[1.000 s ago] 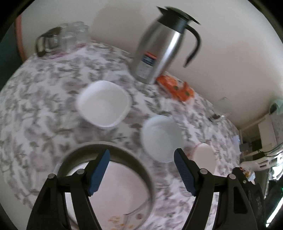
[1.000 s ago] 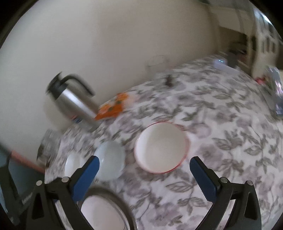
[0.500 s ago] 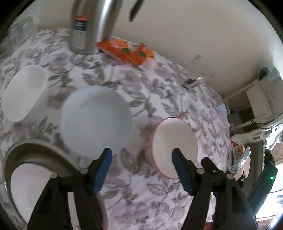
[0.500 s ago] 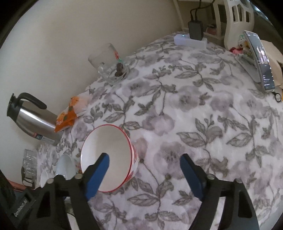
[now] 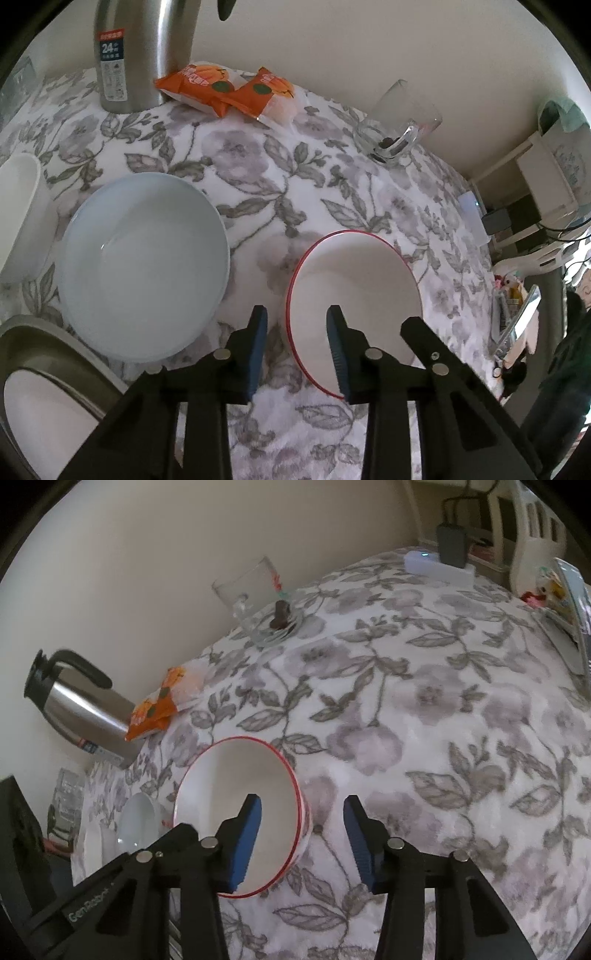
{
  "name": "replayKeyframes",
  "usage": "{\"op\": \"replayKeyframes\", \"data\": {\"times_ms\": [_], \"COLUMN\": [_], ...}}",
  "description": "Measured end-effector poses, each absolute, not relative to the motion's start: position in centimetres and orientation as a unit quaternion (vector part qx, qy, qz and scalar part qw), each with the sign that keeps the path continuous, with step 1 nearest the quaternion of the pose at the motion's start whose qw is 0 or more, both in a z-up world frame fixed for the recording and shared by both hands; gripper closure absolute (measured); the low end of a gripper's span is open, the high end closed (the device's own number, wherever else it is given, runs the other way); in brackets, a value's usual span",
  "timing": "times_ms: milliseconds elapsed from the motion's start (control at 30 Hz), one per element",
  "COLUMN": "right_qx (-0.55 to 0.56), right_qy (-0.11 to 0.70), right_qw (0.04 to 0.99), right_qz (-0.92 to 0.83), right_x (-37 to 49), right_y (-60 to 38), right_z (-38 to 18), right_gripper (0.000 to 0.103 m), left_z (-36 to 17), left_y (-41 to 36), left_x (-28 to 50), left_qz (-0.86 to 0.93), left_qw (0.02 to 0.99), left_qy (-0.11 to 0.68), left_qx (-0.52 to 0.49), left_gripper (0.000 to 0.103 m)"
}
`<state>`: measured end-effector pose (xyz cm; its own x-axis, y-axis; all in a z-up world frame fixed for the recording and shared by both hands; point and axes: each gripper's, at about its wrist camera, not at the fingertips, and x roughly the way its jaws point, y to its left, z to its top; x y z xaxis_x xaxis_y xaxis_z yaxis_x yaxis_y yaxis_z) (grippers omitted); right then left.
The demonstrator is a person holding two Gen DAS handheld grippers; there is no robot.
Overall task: Organize plates and bowls
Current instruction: 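Reach both grippers to the red-rimmed white bowl rim and close them, then lift the red-rimmed bowl with both grippers and carry it over the steel basin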
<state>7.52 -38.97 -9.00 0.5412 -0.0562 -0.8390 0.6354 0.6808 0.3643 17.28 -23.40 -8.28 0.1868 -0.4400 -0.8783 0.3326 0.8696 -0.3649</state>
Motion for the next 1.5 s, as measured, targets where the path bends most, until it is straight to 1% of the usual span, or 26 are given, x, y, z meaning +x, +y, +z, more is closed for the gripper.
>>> {"op": "replayKeyframes", "data": {"times_ms": [33, 100, 133, 167, 200, 333, 400, 467, 600, 700, 867, 1267, 1500], "right_qx": [0.338, 0.336, 0.334, 0.332, 0.33, 0.325, 0.324, 0.321, 0.319, 0.317, 0.313, 0.3, 0.288], "right_qy": [0.432, 0.437, 0.44, 0.441, 0.441, 0.439, 0.44, 0.441, 0.44, 0.439, 0.439, 0.432, 0.416], "right_qw": [0.81, 0.809, 0.809, 0.809, 0.81, 0.813, 0.813, 0.813, 0.814, 0.816, 0.817, 0.827, 0.842], "right_qz": [-0.21, -0.205, -0.204, -0.203, -0.202, -0.201, -0.202, -0.205, -0.204, -0.203, -0.204, -0.199, -0.188], "right_x": [7.8, 8.1, 8.3, 8.4, 8.5, 8.7, 8.8, 8.8, 8.9, 8.9, 8.9, 8.3, 7.4], "right_y": [-38.9, -38.7, -38.6, -38.6, -38.5, -38.6, -38.7, -38.9, -39.0, -39.0, -38.9, -38.5, -37.3], "right_z": [-9.3, -9.8, -10.0, -10.1, -10.2, -10.4, -10.5, -10.7, -10.8, -10.9, -10.7, -8.5, -5.3], "right_gripper": [0.059, 0.065, 0.066, 0.066, 0.069, 0.076, 0.085, 0.09, 0.091, 0.091, 0.091, 0.091, 0.091], "left_z": [-8.4, -8.8, -8.9, -9.0, -9.0, -9.4, -9.9, -10.3, -10.7, -11.0, -10.9, -8.9, -5.8], "left_y": [-23.5, -23.9, -24.0, -24.2, -24.4, -24.9, -25.0, -25.3, -25.4, -25.5, -25.7, -25.6, -24.3], "left_x": [17.3, 17.5, 17.6, 17.6, 17.6, 17.6, 17.7, 17.7, 17.8, 17.8, 17.5, 16.5, 15.3], "left_qz": [-0.253, -0.251, -0.251, -0.253, -0.255, -0.255, -0.254, -0.25, -0.246, -0.25, -0.243, -0.254, -0.255], "left_qw": [0.769, 0.771, 0.77, 0.769, 0.769, 0.775, 0.772, 0.772, 0.772, 0.772, 0.782, 0.788, 0.801], "left_qy": [0.585, 0.584, 0.585, 0.586, 0.585, 0.578, 0.582, 0.584, 0.586, 0.584, 0.574, 0.56, 0.541], "left_qx": [-0.045, -0.039, -0.038, -0.037, -0.037, -0.026, -0.024, -0.017, -0.016, -0.015, 0.006, 0.022, 0.017], "left_gripper": [0.073, 0.076, 0.078, 0.079, 0.079, 0.079, 0.079, 0.079, 0.079, 0.082, 0.091, 0.092, 0.091]}}
